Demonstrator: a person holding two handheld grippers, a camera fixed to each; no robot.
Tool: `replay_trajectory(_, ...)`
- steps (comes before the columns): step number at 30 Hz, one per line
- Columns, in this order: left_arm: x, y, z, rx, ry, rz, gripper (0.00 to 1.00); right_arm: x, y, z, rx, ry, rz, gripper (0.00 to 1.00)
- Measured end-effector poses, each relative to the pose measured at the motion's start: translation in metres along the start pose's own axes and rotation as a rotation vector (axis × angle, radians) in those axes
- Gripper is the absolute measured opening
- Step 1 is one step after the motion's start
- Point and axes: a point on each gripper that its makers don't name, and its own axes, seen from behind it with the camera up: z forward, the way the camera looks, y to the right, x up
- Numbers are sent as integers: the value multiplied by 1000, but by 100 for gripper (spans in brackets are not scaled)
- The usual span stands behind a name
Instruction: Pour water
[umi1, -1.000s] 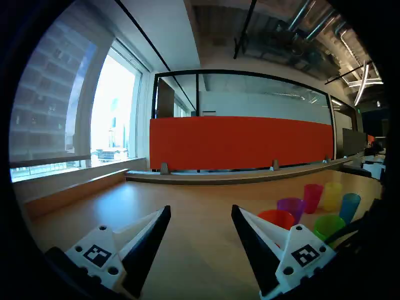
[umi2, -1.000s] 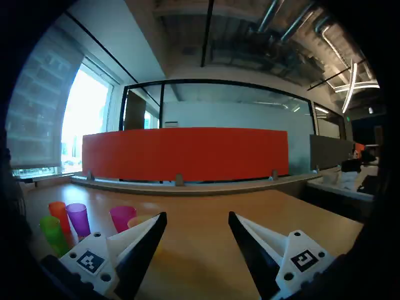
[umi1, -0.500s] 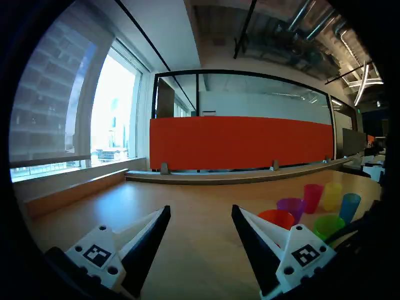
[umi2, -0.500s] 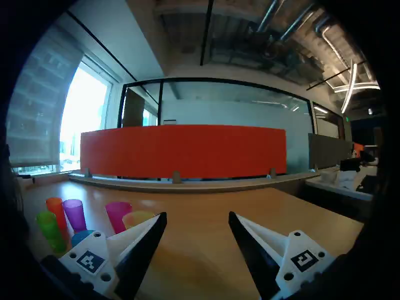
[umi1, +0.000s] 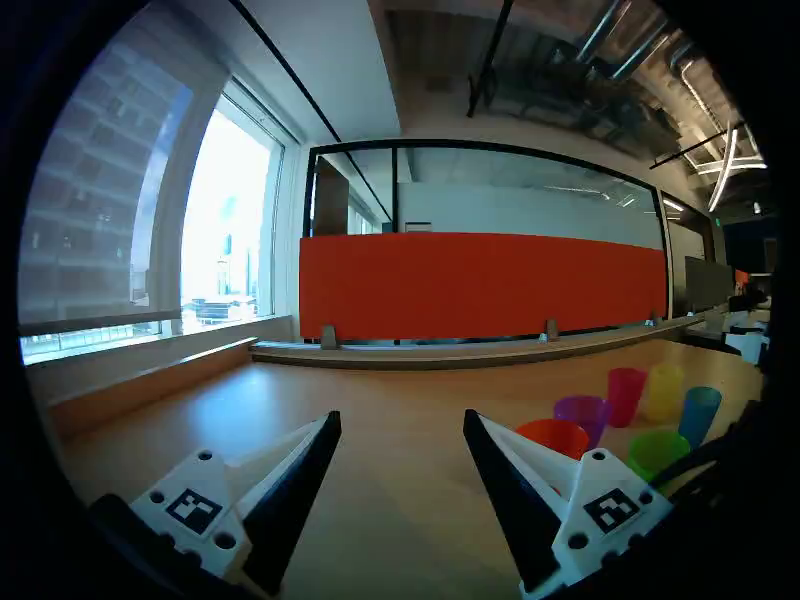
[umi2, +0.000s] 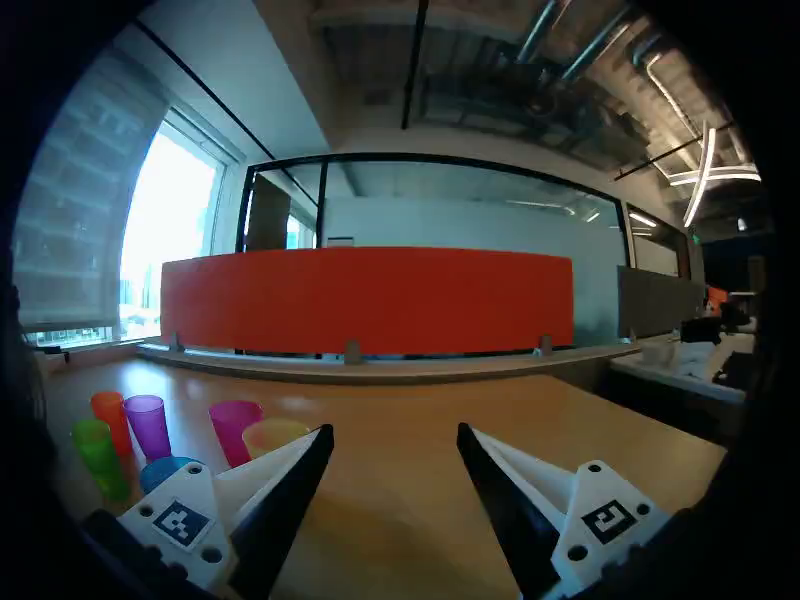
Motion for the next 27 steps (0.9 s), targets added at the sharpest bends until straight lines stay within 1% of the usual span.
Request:
replay_trajectory(18,0,0,0,0,0,0,91,-1,-1,0,6,-4,2,96)
replay_trajectory(20,0,0,0,0,0,0,91,0,-1,0,5,-4,2,96)
replay_trajectory(22,0,0,0,0,0,0,91,0,-1,0,5,-4,1,99)
replay_trajectory(27,0,0,0,0,0,0,91,0,-1,0,6,-4,2,100)
